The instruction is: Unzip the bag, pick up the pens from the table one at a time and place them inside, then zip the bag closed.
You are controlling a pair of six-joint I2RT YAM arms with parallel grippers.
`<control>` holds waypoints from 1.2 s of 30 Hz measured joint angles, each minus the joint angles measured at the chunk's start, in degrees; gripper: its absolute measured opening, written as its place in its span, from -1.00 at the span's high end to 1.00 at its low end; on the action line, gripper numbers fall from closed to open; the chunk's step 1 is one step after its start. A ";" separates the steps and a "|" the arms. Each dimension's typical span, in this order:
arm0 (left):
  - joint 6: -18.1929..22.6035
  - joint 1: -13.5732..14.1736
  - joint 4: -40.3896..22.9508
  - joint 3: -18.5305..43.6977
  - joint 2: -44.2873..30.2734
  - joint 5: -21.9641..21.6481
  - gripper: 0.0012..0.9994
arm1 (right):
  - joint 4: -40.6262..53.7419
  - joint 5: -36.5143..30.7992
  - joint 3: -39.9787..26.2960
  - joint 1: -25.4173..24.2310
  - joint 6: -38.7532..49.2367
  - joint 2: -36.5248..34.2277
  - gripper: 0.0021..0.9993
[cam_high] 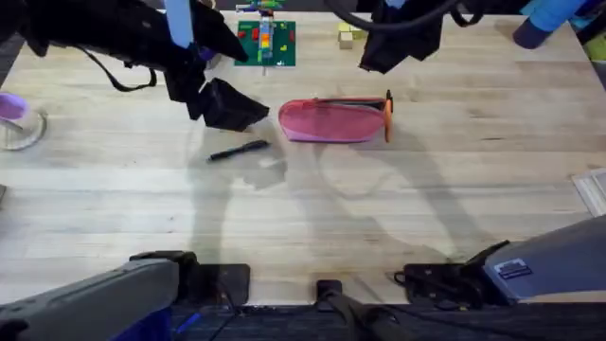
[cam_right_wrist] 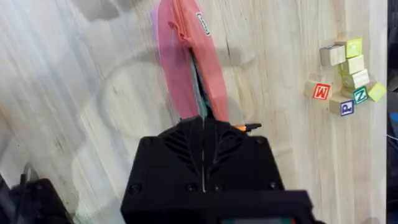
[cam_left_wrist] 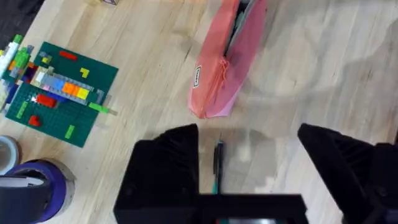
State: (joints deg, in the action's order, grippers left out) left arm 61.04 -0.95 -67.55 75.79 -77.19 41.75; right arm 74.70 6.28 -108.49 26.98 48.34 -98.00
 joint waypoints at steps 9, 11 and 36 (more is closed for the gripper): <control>0.01 0.00 0.00 0.00 0.00 -0.01 -0.99 | 0.07 0.00 -0.02 0.00 0.13 -0.19 0.94; 0.00 0.00 0.00 0.00 0.00 0.00 -0.99 | 0.15 0.00 -0.02 0.00 0.18 -0.83 0.94; 0.00 0.00 -0.01 0.00 -0.01 -0.02 -0.99 | -2.00 -0.02 0.75 -0.02 7.67 -19.32 0.94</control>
State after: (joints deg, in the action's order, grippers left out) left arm 61.04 -0.95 -67.56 75.79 -77.19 41.74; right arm 72.70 6.26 -107.74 26.96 56.01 -117.32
